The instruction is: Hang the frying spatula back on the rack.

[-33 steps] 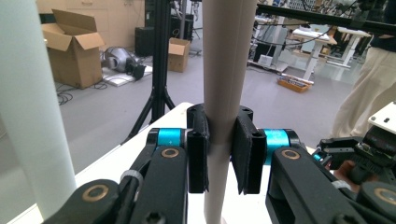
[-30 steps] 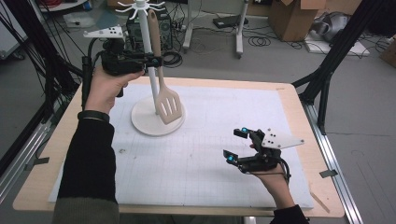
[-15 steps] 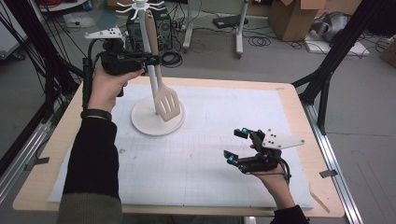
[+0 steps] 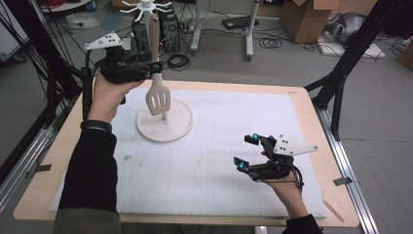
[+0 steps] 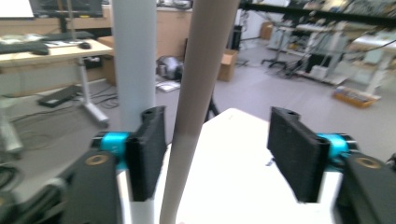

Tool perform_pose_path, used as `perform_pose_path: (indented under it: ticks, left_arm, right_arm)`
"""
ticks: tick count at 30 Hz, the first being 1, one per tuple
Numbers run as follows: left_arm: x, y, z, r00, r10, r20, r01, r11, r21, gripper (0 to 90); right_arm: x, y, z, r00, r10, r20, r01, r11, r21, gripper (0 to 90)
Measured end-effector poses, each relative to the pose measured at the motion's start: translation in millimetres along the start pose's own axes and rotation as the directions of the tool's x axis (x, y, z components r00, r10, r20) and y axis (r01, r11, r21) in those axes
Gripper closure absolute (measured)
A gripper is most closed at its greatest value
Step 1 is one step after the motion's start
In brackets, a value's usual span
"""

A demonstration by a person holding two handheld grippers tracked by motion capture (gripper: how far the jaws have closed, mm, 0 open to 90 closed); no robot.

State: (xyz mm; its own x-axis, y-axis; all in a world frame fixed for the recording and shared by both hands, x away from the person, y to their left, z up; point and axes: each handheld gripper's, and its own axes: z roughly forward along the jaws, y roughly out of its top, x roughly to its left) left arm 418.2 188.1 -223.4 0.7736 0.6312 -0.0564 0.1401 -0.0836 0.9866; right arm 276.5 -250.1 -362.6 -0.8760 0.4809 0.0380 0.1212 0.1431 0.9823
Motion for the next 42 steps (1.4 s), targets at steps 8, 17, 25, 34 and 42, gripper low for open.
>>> perform_pose_path:
  ticks: [8, 17, 25, 34, 42]
  left_arm:
    - [-16.6, -22.0, -31.3, 0.9982, 0.053, 0.03, -0.054, 0.9978, 0.037, 23.6]
    - [-47.5, -65.7, -65.8, 0.9864, 0.112, 0.12, -0.117, 0.9925, 0.037, 17.8]
    - [-75.7, -121.3, -85.1, 0.9723, 0.123, 0.199, -0.133, 0.9906, 0.033, 17.1]
    - [-88.5, -169.5, -98.3, 0.9648, 0.098, 0.244, -0.111, 0.993, 0.041, 15.6]
    - [-87.0, -197.3, -100.5, 0.9731, 0.081, 0.216, -0.092, 0.9949, 0.042, 15.7]
  right_arm:
    - [-2.2, -3.2, 0.9, 1.0, 0.002, 0.002, -0.002, 1.0, 0.013, 18.3]
    - [-8.4, -6.6, -4.3, 0.9998, 0.011, 0.016, -0.011, 1.0, 0.016, 17.8]
    - [-13.3, -10.9, -10.6, 0.9993, 0.012, 0.034, -0.014, 0.999, 0.038, 16.4]
    - [-10.1, -26.4, -24.7, 0.9986, -0.001, 0.053, -0.005, 0.995, 0.101, 16.1]
    - [-14.3, -34.9, -28.9, 0.9982, 0.011, 0.059, -0.017, 0.994, 0.112, 15.9]
